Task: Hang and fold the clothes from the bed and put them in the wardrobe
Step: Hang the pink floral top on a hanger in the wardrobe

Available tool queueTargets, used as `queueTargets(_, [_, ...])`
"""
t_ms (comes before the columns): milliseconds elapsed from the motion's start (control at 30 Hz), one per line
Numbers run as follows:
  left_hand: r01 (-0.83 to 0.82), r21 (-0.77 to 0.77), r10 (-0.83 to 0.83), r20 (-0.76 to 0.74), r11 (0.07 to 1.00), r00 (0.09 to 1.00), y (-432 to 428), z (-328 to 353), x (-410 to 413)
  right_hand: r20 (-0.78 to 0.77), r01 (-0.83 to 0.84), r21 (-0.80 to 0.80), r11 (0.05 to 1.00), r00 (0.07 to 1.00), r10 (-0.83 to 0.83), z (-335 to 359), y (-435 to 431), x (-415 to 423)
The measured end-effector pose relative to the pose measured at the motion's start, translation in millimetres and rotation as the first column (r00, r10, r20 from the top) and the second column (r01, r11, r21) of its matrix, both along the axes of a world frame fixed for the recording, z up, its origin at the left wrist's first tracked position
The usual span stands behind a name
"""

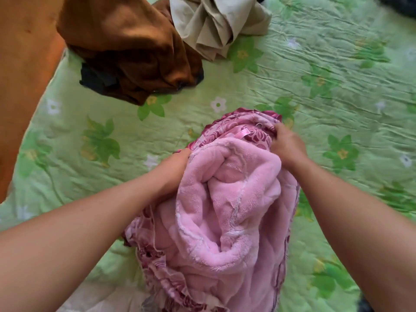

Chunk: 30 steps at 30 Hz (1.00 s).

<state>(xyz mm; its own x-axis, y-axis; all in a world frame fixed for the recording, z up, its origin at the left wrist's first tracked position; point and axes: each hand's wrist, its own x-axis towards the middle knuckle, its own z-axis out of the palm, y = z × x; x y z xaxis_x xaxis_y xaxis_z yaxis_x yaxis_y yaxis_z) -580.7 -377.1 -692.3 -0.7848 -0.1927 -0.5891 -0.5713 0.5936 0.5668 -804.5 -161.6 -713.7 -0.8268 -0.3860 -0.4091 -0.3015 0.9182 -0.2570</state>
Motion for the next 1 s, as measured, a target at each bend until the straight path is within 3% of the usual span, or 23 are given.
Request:
queueTargets(133, [-0.081,-0.066,0.080,-0.009,0.995,0.997,-21,54,10,-0.029,0.111,-0.195,0.975,0.993,-0.119,55,14,23])
queueTargets(233, [-0.035,-0.168,0.025,-0.059,0.985,0.998,-32,106,14,-0.044,0.130,-0.217,0.967,0.989,-0.143,104,16,31])
queueTargets(367, [0.020,-0.336,-0.043,-0.062,0.942,0.997,-47,189,26,-0.173,-0.115,-0.070,0.991,0.980,0.102,190,19,40])
queueTargets(500, [0.070,-0.528,-0.134,-0.084,0.846,0.987,-72,283,48,-0.222,-0.380,0.097,0.920,0.893,0.392,290,20,57])
queueTargets(667, [0.025,-0.641,-0.118,-0.104,0.767,0.988,-109,405,60,-0.370,-0.473,0.233,0.850,0.765,0.527,401,15,86])
queueTargets(733, [0.017,-0.719,-0.142,-0.113,0.695,0.983,-117,450,65,-0.485,-0.426,0.223,0.877,0.731,0.479,449,11,88])
queueTargets(800, [0.051,-0.843,-0.274,-0.116,0.535,0.955,-120,491,73,-0.598,-0.379,0.239,0.894,0.668,0.443,499,7,88])
queueTargets(1000, [-0.218,-0.940,-0.326,-0.299,0.264,0.897,-112,608,77,-0.794,-0.257,0.303,0.918,0.464,0.392,641,6,92])
